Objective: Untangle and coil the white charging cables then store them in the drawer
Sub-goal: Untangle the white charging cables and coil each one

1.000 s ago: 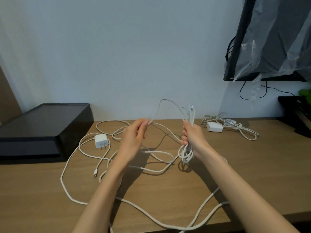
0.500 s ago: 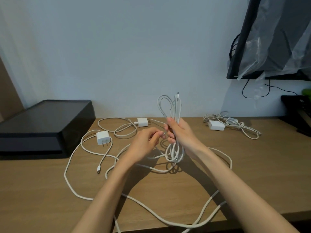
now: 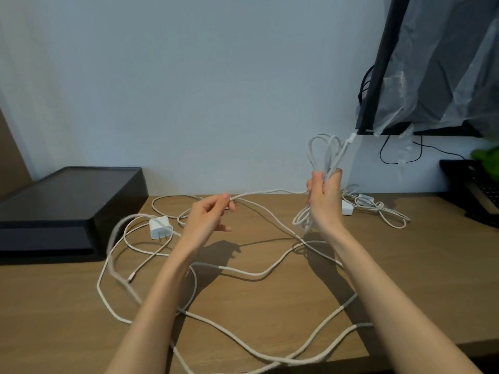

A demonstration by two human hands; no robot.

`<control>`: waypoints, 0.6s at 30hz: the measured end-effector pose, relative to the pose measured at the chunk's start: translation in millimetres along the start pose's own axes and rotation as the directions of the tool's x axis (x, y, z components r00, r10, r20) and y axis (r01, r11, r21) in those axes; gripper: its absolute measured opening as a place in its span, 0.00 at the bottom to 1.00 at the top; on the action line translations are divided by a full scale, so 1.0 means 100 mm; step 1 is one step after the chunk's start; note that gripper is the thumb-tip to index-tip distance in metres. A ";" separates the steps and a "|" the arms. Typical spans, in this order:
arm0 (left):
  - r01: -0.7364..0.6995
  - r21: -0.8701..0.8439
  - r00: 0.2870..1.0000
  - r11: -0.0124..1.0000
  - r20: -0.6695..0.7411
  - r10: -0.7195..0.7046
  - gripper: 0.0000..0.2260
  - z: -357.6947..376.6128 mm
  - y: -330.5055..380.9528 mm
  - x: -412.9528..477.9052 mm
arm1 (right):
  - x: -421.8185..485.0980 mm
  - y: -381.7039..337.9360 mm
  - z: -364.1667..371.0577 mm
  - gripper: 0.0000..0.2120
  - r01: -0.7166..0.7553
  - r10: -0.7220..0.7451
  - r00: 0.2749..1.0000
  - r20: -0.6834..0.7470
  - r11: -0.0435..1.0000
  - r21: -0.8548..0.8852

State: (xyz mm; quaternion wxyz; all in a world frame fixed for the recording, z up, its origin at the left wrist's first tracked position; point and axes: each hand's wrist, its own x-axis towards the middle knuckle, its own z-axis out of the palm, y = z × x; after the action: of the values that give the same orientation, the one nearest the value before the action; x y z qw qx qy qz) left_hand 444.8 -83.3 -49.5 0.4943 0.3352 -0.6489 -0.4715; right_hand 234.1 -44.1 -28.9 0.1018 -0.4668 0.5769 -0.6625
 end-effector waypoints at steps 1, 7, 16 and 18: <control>-0.040 0.094 0.999 0.995 -0.018 0.042 0.15 -0.01 -0.01 -0.01 | 0.01 0.03 -0.03 0.05 -0.005 0.004 1.000 -0.010 0.999 -0.035; -0.105 0.325 0.994 0.940 0.076 0.085 0.11 0.03 -0.05 -0.06 | 0.11 0.12 -0.15 0.06 -0.234 0.245 0.969 -0.032 0.951 0.204; -0.068 0.534 0.971 0.843 0.231 -0.068 0.10 -0.03 -0.17 -0.02 | 0.01 -0.02 -0.14 0.07 -0.412 0.422 0.887 0.189 0.537 0.736; -0.056 0.575 0.977 0.816 0.198 -0.073 0.09 -0.07 -0.21 0.00 | -0.05 -0.01 -0.09 0.06 -0.399 0.351 0.915 0.198 0.714 0.576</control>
State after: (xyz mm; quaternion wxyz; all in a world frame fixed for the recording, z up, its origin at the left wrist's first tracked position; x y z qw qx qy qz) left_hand 450.5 -92.2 -68.8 0.2956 0.4202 -0.8083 -0.2877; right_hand 230.9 -34.8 -29.1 0.3990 -0.3068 0.4127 -0.7592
